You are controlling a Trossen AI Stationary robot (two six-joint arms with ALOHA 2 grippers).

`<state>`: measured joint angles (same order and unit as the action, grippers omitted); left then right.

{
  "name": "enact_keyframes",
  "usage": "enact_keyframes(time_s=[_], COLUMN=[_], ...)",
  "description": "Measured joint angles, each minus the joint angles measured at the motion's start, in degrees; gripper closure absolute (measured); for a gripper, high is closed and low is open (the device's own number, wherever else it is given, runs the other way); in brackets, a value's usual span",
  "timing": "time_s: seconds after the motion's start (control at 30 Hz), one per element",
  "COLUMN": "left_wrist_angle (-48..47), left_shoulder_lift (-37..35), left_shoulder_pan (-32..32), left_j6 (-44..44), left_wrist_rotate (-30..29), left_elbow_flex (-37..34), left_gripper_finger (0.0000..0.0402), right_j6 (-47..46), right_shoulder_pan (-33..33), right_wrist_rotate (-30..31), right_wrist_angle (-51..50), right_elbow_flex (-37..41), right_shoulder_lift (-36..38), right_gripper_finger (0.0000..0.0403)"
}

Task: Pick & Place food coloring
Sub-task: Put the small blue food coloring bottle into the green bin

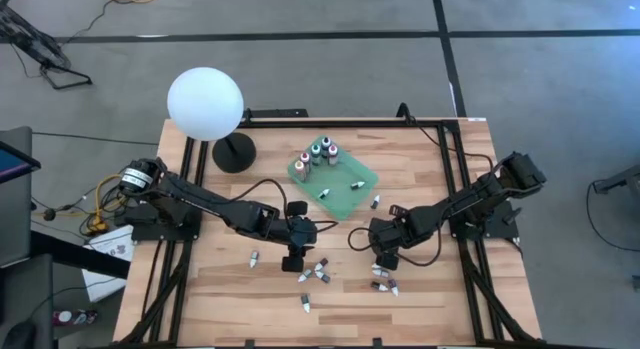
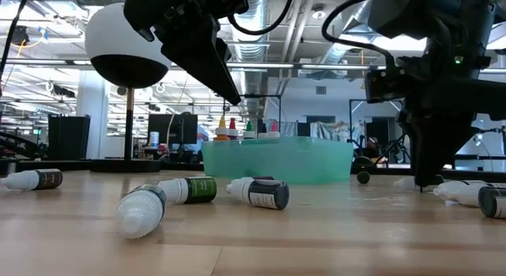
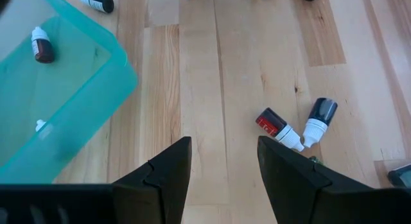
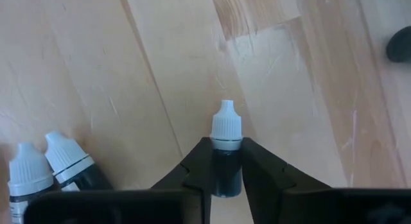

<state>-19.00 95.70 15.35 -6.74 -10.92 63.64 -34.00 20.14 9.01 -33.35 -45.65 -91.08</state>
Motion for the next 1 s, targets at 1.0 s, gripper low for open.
enact_keyframes(time_s=[1.0], left_wrist_angle=[0.0], left_shoulder_lift=[0.0], left_shoulder_pan=[-0.01], left_j6=[-0.09], left_wrist_rotate=[0.01], left_elbow_flex=[-0.02], left_gripper_finger=[0.0229], right_j6=[0.77], right_shoulder_pan=[-0.03], right_wrist_rotate=[-2.46], right_wrist_angle=[2.58], right_elbow_flex=[-0.28], right_shoulder_lift=[-4.28], right_gripper_finger=[0.0282])
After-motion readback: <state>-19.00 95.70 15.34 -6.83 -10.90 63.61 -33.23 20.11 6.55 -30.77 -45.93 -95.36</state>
